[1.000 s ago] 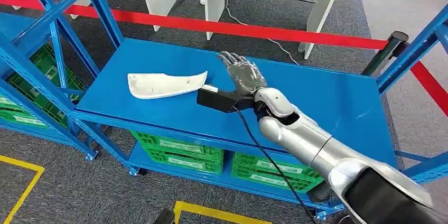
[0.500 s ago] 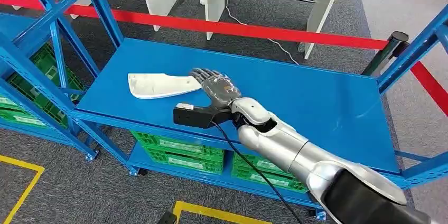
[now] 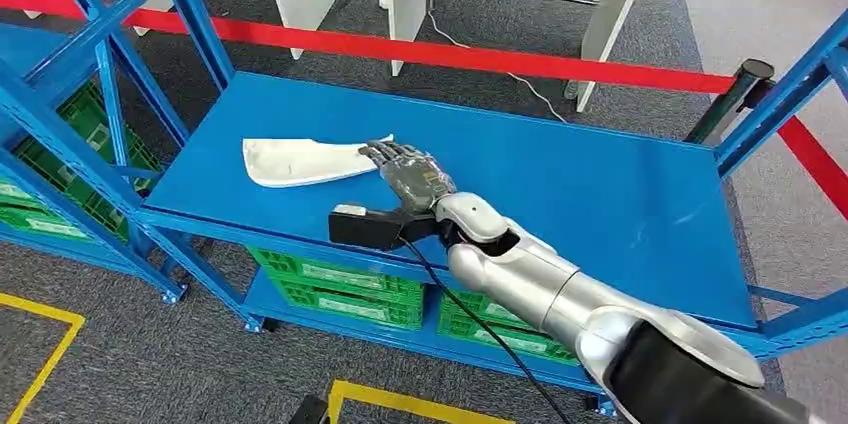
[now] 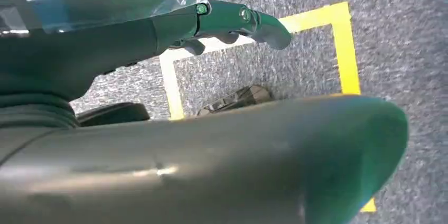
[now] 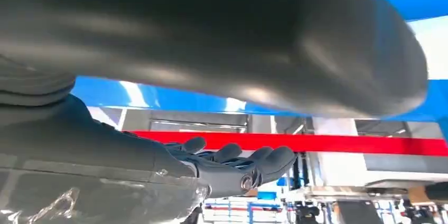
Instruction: Take the parts from the cabinet and place them on the table.
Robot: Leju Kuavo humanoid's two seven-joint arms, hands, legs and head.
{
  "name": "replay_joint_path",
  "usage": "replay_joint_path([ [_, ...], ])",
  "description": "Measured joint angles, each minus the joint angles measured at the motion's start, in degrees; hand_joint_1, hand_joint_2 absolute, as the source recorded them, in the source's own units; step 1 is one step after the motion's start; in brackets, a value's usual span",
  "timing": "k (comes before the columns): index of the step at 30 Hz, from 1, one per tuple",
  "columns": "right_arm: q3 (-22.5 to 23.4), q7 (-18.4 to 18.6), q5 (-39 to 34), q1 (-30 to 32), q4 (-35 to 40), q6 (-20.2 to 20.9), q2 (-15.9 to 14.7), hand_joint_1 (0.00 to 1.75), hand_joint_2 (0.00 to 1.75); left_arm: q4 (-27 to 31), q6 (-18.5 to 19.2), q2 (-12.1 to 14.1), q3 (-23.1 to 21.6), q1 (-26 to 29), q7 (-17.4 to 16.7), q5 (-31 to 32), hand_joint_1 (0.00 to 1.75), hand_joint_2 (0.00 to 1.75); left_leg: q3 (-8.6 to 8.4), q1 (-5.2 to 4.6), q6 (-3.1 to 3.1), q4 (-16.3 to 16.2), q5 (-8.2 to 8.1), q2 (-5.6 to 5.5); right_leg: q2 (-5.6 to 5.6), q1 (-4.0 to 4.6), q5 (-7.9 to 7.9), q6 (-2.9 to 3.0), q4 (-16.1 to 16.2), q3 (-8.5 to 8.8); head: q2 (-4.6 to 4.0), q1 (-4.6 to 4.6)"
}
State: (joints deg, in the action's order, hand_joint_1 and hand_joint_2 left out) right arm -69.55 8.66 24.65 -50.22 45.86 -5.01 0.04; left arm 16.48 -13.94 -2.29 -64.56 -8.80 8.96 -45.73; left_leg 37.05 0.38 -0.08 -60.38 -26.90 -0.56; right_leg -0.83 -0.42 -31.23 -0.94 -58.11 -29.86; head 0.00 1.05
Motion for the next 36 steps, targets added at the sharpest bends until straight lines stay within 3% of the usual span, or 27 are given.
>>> replay_joint_path([
  [3, -0.11, 0.37, -0.26, -0.02, 0.00, -0.22, -0.24, 0.00, 0.00, 0.02, 0.46, 0.00, 0.46, -0.11, 0.13, -0.17, 0.00, 0.00, -0.06, -0.22, 0.44, 0.26, 0.12, 0.02, -0.07, -0.14, 0.16, -0.41, 0.38, 0.13, 0.00, 0.00],
  [5, -0.09, 0.57, -0.28, -0.02, 0.00, -0.35, -0.63, 0.00, 0.00, 0.02, 0.83, -0.07, 0.63, -0.29, 0.11, -0.15, 0.00, 0.00, -0.86, 0.41, 0.95, 1.81, 0.69, 0.32, 0.24, -0.06, -0.68, -0.81, -0.49, -0.09, 0.00, 0.11],
  [6, -0.09, 0.57, -0.28, -0.07, 0.00, -0.39, -0.76, 0.00, 0.00, 0.04, 1.05, -0.09, 0.70, -0.35, 0.09, -0.17, 0.00, 0.00, -0.92, 0.44, 1.07, 1.94, 0.75, 0.34, 0.37, -0.08, -2.27, -0.90, -3.16, -1.51, 0.00, 0.24],
  [8, -0.15, 0.72, -0.44, 0.37, 0.00, -0.39, -1.40, 0.00, 0.00, 0.02, 1.18, -0.22, 0.74, -0.35, -0.07, -0.17, 0.00, 0.00, -0.93, 0.48, 1.12, 1.92, 0.72, 0.35, 0.39, -0.35, -5.98, -1.16, -12.21, -6.45, 0.00, 0.26],
  [9, -0.19, 0.76, -0.44, 0.81, 0.00, -0.39, -1.70, 0.00, 0.00, 0.02, 1.22, -0.24, 0.76, -0.30, -0.15, -0.15, 0.00, 0.00, -0.92, 0.51, 1.11, 1.90, 0.71, 0.34, 0.40, -0.47, -6.67, -1.35, -15.78, -8.64, 0.00, 0.28],
  [10, -0.22, 0.79, -0.44, 1.22, 0.00, -0.39, -2.01, 0.00, 0.00, 0.02, 1.27, -0.26, 0.76, -0.26, -0.20, -0.15, 0.00, 0.00, -0.95, 0.60, 1.00, 1.85, 0.63, 0.32, 0.42, -0.61, -5.83, -1.53, -16.75, -9.70, 0.00, 0.26],
  [11, -0.22, 0.81, -0.53, 1.43, 0.00, -0.39, -2.21, 0.00, 0.00, 0.04, 1.29, -0.28, 0.76, -0.25, -0.20, -0.15, 0.00, 0.00, -0.95, 0.75, 0.82, 1.69, 0.52, 0.23, 0.46, -0.77, -3.80, -1.73, -15.15, -9.50, 0.00, 0.28],
  [13, -0.20, 0.98, -0.61, 1.35, 0.00, -0.46, -2.67, 0.00, 0.00, 0.04, 1.38, -0.35, 0.79, -0.25, -0.20, -0.15, 0.00, 0.00, -0.96, 1.26, 0.06, 0.99, 0.03, 0.17, 0.51, -1.09, 2.12, -2.11, -6.67, -6.51, 0.00, 0.31],
  [14, -0.17, 0.98, -0.63, 1.32, 0.00, -0.48, -2.84, 0.00, 0.00, 0.02, 1.38, -0.35, 0.81, -0.28, -0.20, -0.15, 0.00, 0.00, -0.95, 1.48, -0.55, 0.47, -0.36, 0.20, 0.52, -1.25, 3.57, -2.39, -2.66, -5.03, 0.00, 0.31],
  [15, -0.24, 1.05, -0.66, 1.31, 0.02, -0.50, -2.88, 0.00, 0.00, 0.00, 1.38, -0.33, 0.83, -0.42, -0.20, -0.15, 0.00, 0.00, -0.67, 1.15, -1.20, 0.09, -0.47, 0.22, 0.30, -0.68, 2.98, -2.19, -2.23, -4.73, 0.00, 0.53],
  [16, -0.28, 1.09, -0.68, 1.43, 0.07, -0.54, -2.95, 0.00, 0.00, 0.00, 1.40, -0.35, 0.85, -0.45, -0.26, -0.15, 0.00, 0.00, -0.62, 1.16, -1.54, 0.16, -0.31, 0.17, 0.06, -0.75, 3.03, -0.90, -2.32, -4.90, 0.00, 0.49],
  [19, -0.28, 1.37, -0.70, 1.92, 0.11, -0.57, -3.54, 0.00, 0.00, 0.00, 1.53, -0.37, 0.83, -0.33, -0.33, -0.13, 0.00, 0.00, -0.83, 1.28, -2.36, 0.65, 0.22, 0.17, 0.10, -0.73, 3.37, 0.34, -2.33, -5.14, 0.02, 0.13],
  [20, -0.26, 1.46, -0.85, 1.91, 0.15, -0.57, -3.56, 0.00, 0.00, 0.00, 1.57, -0.37, 0.83, -0.36, -0.35, -0.13, 0.00, 0.00, -0.58, 1.35, -2.57, 0.20, -0.64, 0.25, 0.23, -0.91, 3.58, 0.86, -2.14, -5.08, 0.00, 0.07],
  [21, -0.20, 1.46, -0.85, 1.88, 0.24, -0.59, -3.56, 0.00, 0.00, 0.00, 1.57, -0.37, 0.83, -0.39, -0.35, -0.13, 0.00, 0.00, 0.05, 1.32, -2.66, -1.81, -2.49, 0.31, 0.23, -0.91, 3.73, 1.11, -2.05, -5.08, 0.00, -0.20],
  [23, -0.22, 1.48, -0.87, 1.99, 0.28, -0.59, -3.65, 0.00, 0.00, 0.00, 1.62, -0.37, 0.83, -0.41, -0.35, -0.13, 0.00, 0.00, 2.96, 1.27, -2.69, -10.06, -7.03, 0.31, 0.39, -0.69, 3.95, 1.56, -2.05, -5.19, 0.00, -0.55],
  [24, -0.24, 1.49, -0.87, 2.16, 0.28, -0.59, -3.76, 0.00, 0.00, 0.00, 1.68, -0.37, 0.83, -0.39, -0.35, -0.13, 0.00, 0.00, 4.28, 1.25, -2.63, -13.72, -8.54, 0.31, 0.47, -0.50, 4.04, 1.69, -2.06, -5.26, 0.00, -0.59],
  [25, -0.26, 1.49, -0.90, 2.35, 0.28, -0.57, -3.87, 0.00, 0.00, 0.00, 1.82, -0.37, 0.83, -0.33, -0.35, -0.13, 0.00, 0.00, 4.74, 1.19, -2.46, -15.46, -8.92, 0.31, 0.49, -0.34, 4.15, 1.83, -2.08, -5.36, 0.00, -0.57],
  [26, -0.26, 1.49, -0.94, 2.47, 0.28, -0.57, -3.96, 0.00, 0.00, 0.00, 1.99, -0.35, 0.83, -0.32, -0.35, -0.13, 0.00, 0.00, 3.85, 1.04, -2.17, -14.54, -8.03, 0.31, 0.50, -0.18, 4.23, 1.95, -2.08, -5.44, 0.00, -0.57],
  [29, -0.17, 1.49, -0.94, 2.40, 0.31, -0.59, -4.04, 0.00, 0.00, 0.00, 2.14, -0.35, 0.83, -0.49, -0.35, -0.13, 0.00, 0.00, -3.33, 0.23, -0.53, -2.27, -2.23, 0.29, 0.36, 0.12, 4.50, 1.81, -2.09, -5.47, 0.00, -0.57],
  [30, -0.13, 1.49, -0.94, 2.33, 0.31, -0.61, -4.04, 0.00, 0.00, -0.02, 2.16, -0.33, 0.85, -0.59, -0.37, -0.13, 0.00, 0.00, -4.52, -0.07, -0.06, -0.41, -2.93, 0.25, 0.37, 0.27, 4.68, 1.49, -2.07, -5.61, 0.00, -0.52],
  [32, -0.15, 1.51, -0.94, 2.32, 0.33, -0.63, -4.15, 0.00, 0.00, -0.02, 2.23, -0.35, 0.85, -0.65, -0.37, -0.13, 0.00, 0.00, -4.20, -0.38, -0.02, 0.51, -2.61, 0.24, 0.41, 0.17, 5.12, 0.78, -2.07, -6.04, 0.00, -0.50],
  [34, -0.13, 1.51, -0.94, 2.40, 0.33, -0.68, -4.28, 0.00, 0.00, -0.02, 2.27, -0.28, 0.83, -0.59, -0.50, -0.13, 0.00, 0.00, -3.97, -0.44, 0.58, 1.04, -2.34, 0.25, 0.47, 0.15, 5.64, -0.01, -1.78, -6.21, 0.00, -0.52],
  [35, -0.13, 1.51, -0.94, 2.43, 0.33, -0.70, -4.53, 0.00, 0.00, -0.02, 2.30, -0.42, 0.83, -0.60, -0.57, -0.13, 0.00, 0.00, -4.02, 0.23, 0.89, 1.73, -1.73, 0.51, 0.39, 0.03, 4.92, -0.28, -2.18, -6.47, 0.00, -0.50],
  [36, -0.13, 1.51, -0.94, 2.36, 0.35, -0.72, -4.57, 0.00, 0.00, 0.00, 2.36, -0.42, 0.85, -0.67, -0.61, -0.13, 0.00, 0.00, -3.69, 0.09, 1.27, 1.96, -1.28, 0.51, 0.49, 0.17, 2.80, -0.59, -3.59, -7.01, 0.00, -0.33],
])
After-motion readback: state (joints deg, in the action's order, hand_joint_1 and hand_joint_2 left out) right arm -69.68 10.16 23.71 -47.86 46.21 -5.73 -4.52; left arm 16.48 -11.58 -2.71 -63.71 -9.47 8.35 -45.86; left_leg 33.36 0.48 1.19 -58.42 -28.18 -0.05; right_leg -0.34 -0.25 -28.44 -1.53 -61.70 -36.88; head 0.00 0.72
